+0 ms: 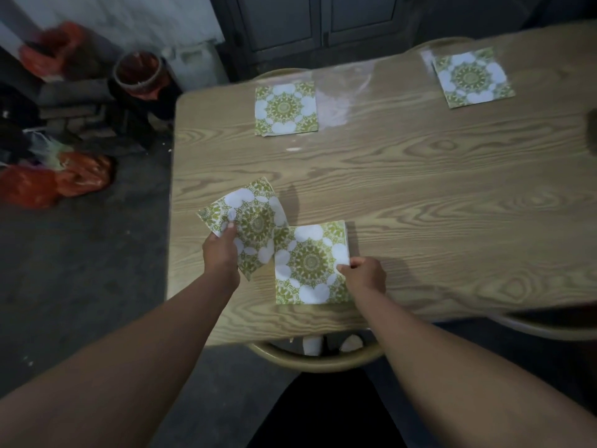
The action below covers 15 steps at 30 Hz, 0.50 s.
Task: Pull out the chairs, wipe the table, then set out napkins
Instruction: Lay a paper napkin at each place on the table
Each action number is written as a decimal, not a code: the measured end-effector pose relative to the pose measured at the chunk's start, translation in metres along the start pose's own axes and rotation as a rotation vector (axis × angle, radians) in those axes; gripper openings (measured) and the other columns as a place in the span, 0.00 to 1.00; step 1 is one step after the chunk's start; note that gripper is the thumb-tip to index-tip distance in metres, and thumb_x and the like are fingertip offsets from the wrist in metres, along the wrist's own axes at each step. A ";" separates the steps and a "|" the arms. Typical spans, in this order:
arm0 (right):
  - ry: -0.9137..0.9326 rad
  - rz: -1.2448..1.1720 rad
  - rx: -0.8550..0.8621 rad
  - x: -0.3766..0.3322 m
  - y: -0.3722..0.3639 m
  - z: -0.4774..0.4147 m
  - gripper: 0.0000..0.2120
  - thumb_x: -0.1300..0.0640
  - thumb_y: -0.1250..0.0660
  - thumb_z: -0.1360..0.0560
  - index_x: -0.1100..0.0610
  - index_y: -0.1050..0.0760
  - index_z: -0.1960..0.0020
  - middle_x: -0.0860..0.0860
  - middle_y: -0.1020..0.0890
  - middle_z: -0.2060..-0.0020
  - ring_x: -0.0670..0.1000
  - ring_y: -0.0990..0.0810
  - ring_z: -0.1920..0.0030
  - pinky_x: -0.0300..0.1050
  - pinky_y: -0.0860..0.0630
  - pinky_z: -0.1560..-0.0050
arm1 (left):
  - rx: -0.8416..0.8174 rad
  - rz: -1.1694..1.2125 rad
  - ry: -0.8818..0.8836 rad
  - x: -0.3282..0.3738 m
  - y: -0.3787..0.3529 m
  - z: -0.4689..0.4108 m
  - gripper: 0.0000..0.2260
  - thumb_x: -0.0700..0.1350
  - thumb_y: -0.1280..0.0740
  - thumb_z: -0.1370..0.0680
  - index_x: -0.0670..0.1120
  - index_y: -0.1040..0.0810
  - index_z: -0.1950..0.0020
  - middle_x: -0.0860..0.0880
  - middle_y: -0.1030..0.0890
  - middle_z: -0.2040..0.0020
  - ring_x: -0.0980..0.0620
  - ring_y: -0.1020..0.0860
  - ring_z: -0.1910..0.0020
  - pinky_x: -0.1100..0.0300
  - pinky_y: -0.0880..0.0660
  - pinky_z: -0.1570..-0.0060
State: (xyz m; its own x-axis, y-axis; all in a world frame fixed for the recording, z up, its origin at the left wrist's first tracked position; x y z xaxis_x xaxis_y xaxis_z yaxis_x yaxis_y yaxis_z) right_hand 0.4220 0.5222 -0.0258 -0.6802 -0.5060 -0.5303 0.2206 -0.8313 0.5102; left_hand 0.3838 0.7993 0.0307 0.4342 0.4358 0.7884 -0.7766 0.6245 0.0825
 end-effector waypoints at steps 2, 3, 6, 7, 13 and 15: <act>-0.002 0.009 0.002 -0.001 -0.001 -0.001 0.11 0.56 0.27 0.28 0.58 0.18 0.47 0.56 0.15 0.50 0.56 0.17 0.50 0.47 0.22 0.47 | -0.003 0.000 -0.003 0.003 -0.001 -0.002 0.10 0.43 0.36 0.20 0.44 0.23 0.40 0.40 0.20 0.39 0.40 0.22 0.39 0.41 0.27 0.37; -0.002 0.014 0.000 -0.001 -0.002 -0.002 0.10 0.56 0.27 0.28 0.58 0.18 0.48 0.56 0.15 0.51 0.56 0.17 0.50 0.47 0.22 0.47 | -0.004 0.000 -0.002 0.004 -0.001 -0.002 0.10 0.43 0.36 0.20 0.44 0.23 0.40 0.40 0.20 0.39 0.40 0.22 0.39 0.41 0.27 0.37; 0.002 0.038 -0.010 -0.004 -0.003 -0.003 0.08 0.56 0.27 0.28 0.58 0.18 0.51 0.56 0.15 0.52 0.55 0.18 0.55 0.43 0.25 0.52 | -0.004 0.009 0.001 0.008 -0.002 -0.005 0.11 0.43 0.36 0.20 0.44 0.23 0.39 0.40 0.21 0.39 0.40 0.22 0.39 0.42 0.27 0.37; 0.004 0.048 -0.015 -0.005 -0.003 -0.003 0.08 0.57 0.27 0.28 0.59 0.18 0.51 0.56 0.15 0.52 0.54 0.19 0.56 0.42 0.26 0.53 | -0.008 0.010 -0.003 0.010 -0.003 -0.005 0.12 0.43 0.36 0.20 0.43 0.24 0.38 0.40 0.21 0.38 0.40 0.22 0.39 0.42 0.27 0.37; 0.009 0.077 -0.018 -0.006 -0.002 -0.003 0.10 0.57 0.27 0.28 0.60 0.18 0.49 0.57 0.15 0.51 0.56 0.18 0.51 0.43 0.26 0.53 | -0.026 0.017 -0.009 0.015 -0.008 -0.006 0.12 0.43 0.36 0.20 0.44 0.24 0.37 0.41 0.20 0.39 0.41 0.22 0.40 0.42 0.26 0.38; 0.013 0.092 -0.015 -0.006 -0.004 -0.004 0.10 0.56 0.27 0.28 0.59 0.18 0.49 0.56 0.15 0.51 0.56 0.18 0.51 0.44 0.25 0.51 | -0.029 0.022 -0.009 0.017 -0.010 -0.006 0.12 0.43 0.36 0.20 0.44 0.23 0.38 0.41 0.20 0.39 0.41 0.22 0.40 0.44 0.26 0.38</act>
State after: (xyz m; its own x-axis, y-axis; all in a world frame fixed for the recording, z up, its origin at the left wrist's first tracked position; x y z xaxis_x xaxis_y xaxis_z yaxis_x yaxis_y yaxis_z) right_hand 0.4279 0.5274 -0.0274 -0.6474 -0.5830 -0.4908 0.2923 -0.7848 0.5465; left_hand 0.4017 0.8049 0.0394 0.4128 0.4440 0.7953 -0.7723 0.6336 0.0471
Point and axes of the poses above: each hand's wrist, its own z-axis away from the middle knuckle, its own y-axis out of the back of the hand, x = y × z, the point moved 7 cm from there along -z, towards the middle knuckle
